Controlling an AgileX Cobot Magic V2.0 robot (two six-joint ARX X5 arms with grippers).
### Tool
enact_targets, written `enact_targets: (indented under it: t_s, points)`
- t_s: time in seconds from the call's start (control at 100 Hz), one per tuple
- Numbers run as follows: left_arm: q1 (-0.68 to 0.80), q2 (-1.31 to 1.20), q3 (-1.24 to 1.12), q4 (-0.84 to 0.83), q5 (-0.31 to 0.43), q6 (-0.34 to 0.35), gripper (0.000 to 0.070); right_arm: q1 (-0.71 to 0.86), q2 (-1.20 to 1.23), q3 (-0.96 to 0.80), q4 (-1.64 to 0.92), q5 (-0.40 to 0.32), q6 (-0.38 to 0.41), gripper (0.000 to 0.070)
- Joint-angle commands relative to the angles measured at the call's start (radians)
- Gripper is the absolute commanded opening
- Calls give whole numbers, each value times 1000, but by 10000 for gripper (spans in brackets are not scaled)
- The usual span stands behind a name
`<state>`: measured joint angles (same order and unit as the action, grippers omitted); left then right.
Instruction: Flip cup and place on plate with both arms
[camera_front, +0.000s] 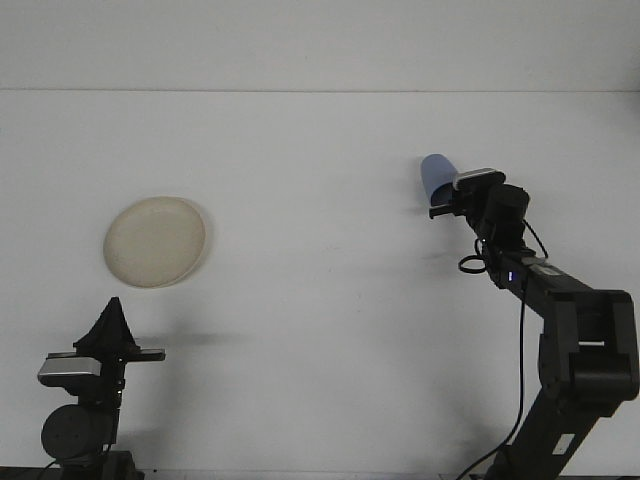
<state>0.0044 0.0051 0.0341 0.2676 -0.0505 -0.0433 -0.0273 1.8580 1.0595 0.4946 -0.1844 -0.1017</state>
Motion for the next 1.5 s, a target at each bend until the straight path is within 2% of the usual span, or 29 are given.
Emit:
enact_targets:
  t_s: [0.0,0.37,0.58,0.72,0.88,1.29,1.49]
  points:
    - [0,-1,-20,10,-4,-3,13,0,-55,19,-27,-27,74,0]
    - [0,-1,-20,10,-4,-3,13,5,-466,19,-426,-180,219,0]
    - [0,-1,-20,10,-5,-3,13,50,-647,32,-738,-256,214,0]
    - [0,-1,-20,11,-4,-3,13,139,-674,89,-1011,-291,152,0]
    - [0,-1,-20,10,-4,-3,13,296,-650,178,-1282,-256,53,0]
    - [0,-1,-20,11,-4,-3,13,710,-365,457,-1651,30,-16,0]
    - [0,-1,-20,11,-4,-3,13,830,-187,574,-1749,120,-35,0]
